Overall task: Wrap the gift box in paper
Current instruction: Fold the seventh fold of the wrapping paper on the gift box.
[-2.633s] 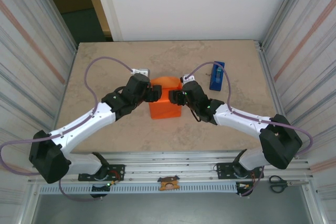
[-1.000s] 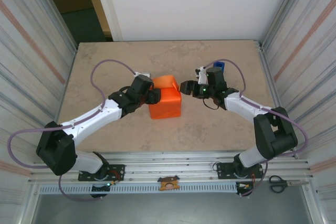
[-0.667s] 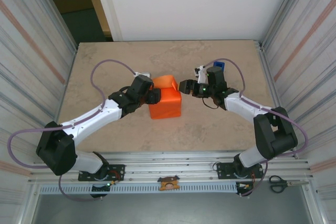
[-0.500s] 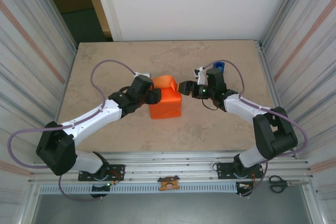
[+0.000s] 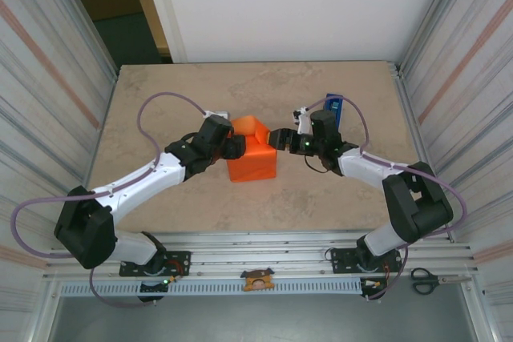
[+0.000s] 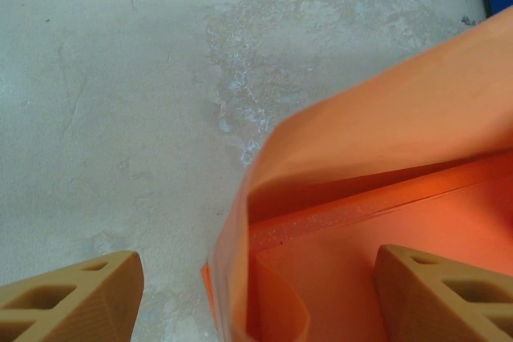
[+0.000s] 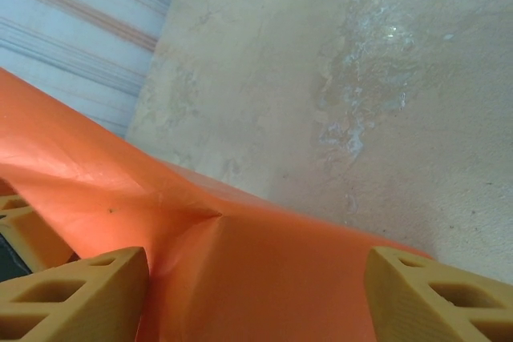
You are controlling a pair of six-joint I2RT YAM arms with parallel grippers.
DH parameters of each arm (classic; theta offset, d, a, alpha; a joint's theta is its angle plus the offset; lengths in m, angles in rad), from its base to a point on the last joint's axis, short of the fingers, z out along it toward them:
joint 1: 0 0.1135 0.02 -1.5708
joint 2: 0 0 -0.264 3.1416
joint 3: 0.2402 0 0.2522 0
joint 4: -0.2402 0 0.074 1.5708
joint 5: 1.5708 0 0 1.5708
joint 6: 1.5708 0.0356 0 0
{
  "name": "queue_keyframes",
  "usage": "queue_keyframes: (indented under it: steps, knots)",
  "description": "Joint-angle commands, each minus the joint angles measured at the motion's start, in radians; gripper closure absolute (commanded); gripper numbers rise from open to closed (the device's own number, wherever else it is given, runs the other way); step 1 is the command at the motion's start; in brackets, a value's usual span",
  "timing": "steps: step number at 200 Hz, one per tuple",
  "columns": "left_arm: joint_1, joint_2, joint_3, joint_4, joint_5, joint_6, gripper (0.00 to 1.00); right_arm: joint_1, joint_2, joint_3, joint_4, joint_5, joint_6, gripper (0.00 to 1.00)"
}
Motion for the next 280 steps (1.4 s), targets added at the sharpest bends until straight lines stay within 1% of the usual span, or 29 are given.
queue_keyframes:
  steps: [1,31,48,91,110,165,186,211,234,256,269,280]
  knots:
    - [0.01,-0.014,-0.022,-0.021,0.001,-0.009,0.24,-0.034,-0.018,0.042,0.003,-0.04,0.024,0.29]
    - [0.01,-0.019,-0.028,-0.019,0.0,-0.012,0.24,-0.043,0.054,0.082,0.052,-0.08,0.051,0.31]
    - [0.01,-0.015,-0.036,-0.009,0.004,-0.009,0.24,-0.032,0.092,0.109,0.071,-0.102,0.06,0.31]
    - [0.016,-0.016,-0.03,-0.01,0.008,-0.011,0.24,-0.014,0.111,0.09,0.064,-0.11,0.049,0.31]
    - [0.016,-0.011,-0.026,-0.01,0.015,-0.009,0.24,-0.013,0.105,0.075,0.047,-0.128,0.032,0.31]
    - [0.022,-0.007,-0.021,-0.007,0.021,-0.01,0.24,-0.013,0.109,0.085,-0.071,-0.181,-0.058,0.31]
    - [0.026,-0.008,-0.019,-0.007,0.027,-0.011,0.24,-0.012,0.119,0.081,-0.102,-0.173,-0.082,0.31]
    - [0.032,-0.01,-0.01,-0.007,0.042,-0.004,0.23,-0.007,0.125,0.074,-0.098,-0.176,-0.071,0.31]
    - [0.046,-0.025,0.01,-0.009,0.077,0.007,0.22,0.007,0.108,0.068,-0.112,-0.135,-0.062,0.33]
    - [0.063,-0.07,0.044,-0.016,0.119,0.027,0.19,0.019,0.094,0.051,-0.099,-0.094,-0.022,0.33]
    - [0.074,-0.105,0.059,-0.026,0.135,0.027,0.19,0.031,0.089,0.043,-0.098,-0.06,0.003,0.33]
    - [0.078,-0.136,0.063,-0.031,0.143,0.025,0.19,0.042,0.088,0.034,-0.077,-0.056,0.018,0.33]
